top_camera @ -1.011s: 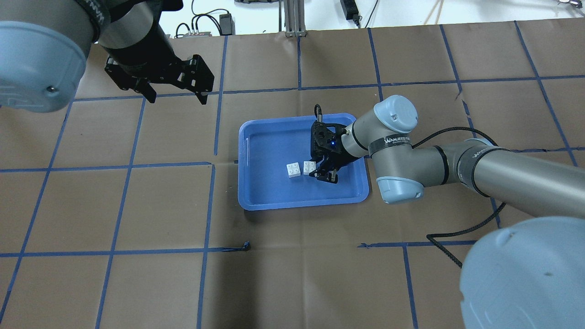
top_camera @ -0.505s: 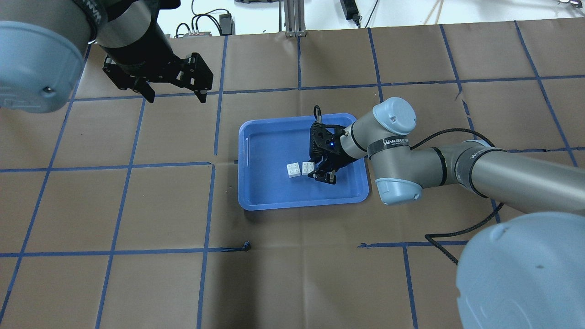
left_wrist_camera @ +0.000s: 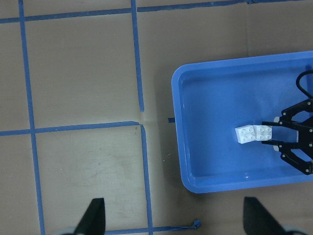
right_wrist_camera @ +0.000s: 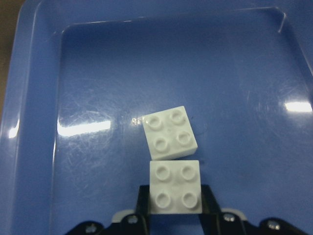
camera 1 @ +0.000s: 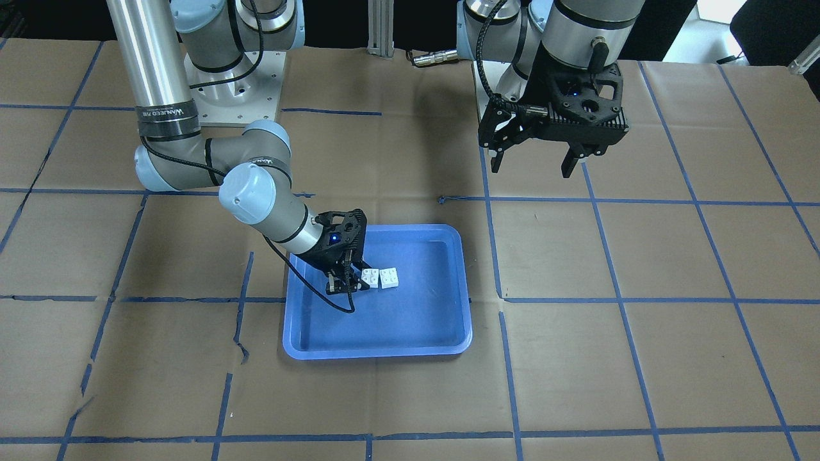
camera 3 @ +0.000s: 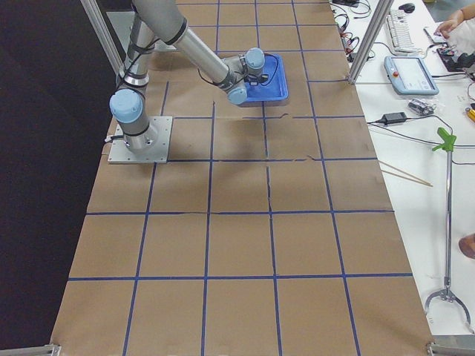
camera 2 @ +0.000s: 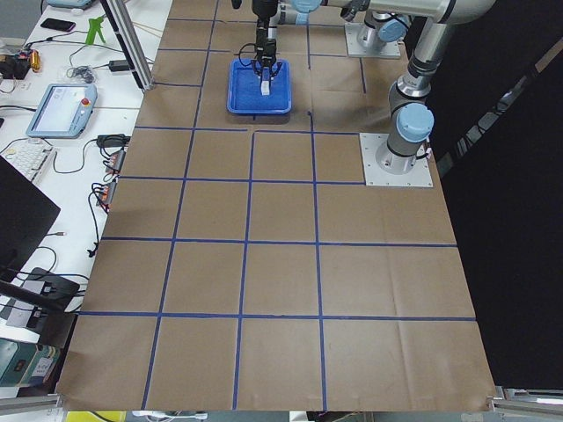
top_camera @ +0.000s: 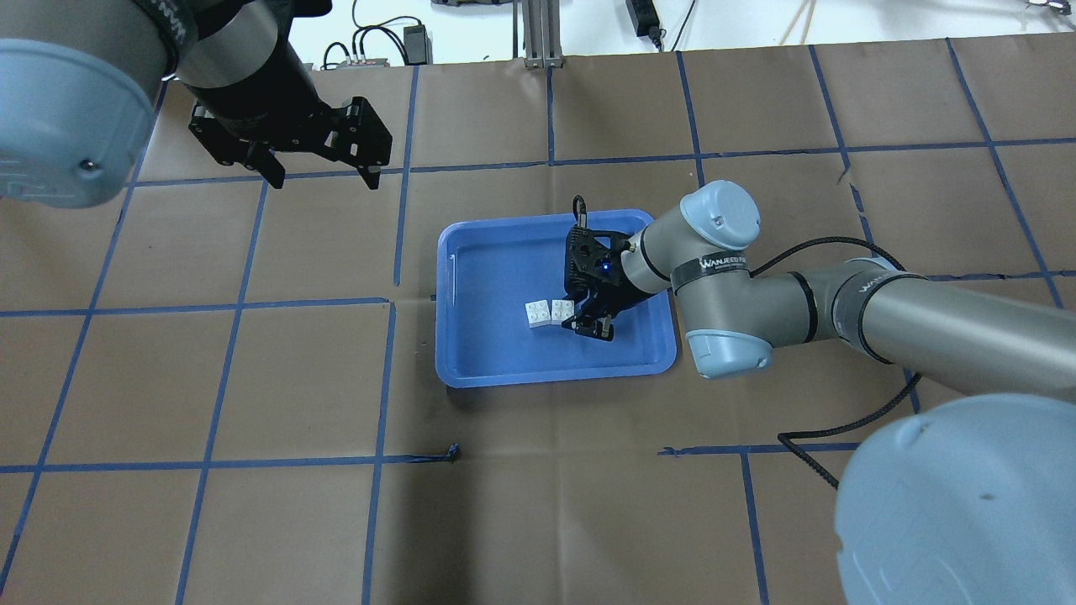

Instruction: Assemble white blocks and place on blue tray

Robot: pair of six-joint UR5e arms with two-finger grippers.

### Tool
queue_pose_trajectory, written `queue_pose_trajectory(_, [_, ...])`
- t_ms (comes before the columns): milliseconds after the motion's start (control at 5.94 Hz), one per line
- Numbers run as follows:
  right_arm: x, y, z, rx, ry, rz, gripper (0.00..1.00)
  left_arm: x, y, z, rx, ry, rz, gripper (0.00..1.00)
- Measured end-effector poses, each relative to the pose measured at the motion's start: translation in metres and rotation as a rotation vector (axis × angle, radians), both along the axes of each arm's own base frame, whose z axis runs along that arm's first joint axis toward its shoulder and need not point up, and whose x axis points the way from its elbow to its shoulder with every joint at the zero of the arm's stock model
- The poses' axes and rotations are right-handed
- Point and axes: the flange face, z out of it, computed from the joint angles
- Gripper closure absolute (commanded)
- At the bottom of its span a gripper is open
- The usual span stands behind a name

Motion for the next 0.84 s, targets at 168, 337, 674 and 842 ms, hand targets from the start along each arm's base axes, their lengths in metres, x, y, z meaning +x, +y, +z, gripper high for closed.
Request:
queue_pose_trajectory(168, [0.0002, -0.0003, 0.0008, 0.002, 0.000, -0.006, 0.64, 0.0000, 0.0000, 0.0000, 0.000, 0.000, 0.000, 0.02])
queue_pose_trajectory(337, [0.0002, -0.0007, 0.0020, 0.005, -0.001, -0.014, 0.64, 0.0000, 0.0000, 0.0000, 0.000, 0.000, 0.000, 0.02])
queue_pose_trajectory(674, [0.0002, -0.0014, 0.0033, 0.007, -0.002, -0.020, 0.64, -0.0001, -0.0002, 0.0005, -0.003, 0.001, 0.001, 0.02])
queue_pose_trajectory(842, [0.0002, -0.0014, 0.0033, 0.007, -0.002, -0.021, 0.64, 0.0000, -0.0001, 0.0009, -0.004, 0.001, 0.000, 0.02])
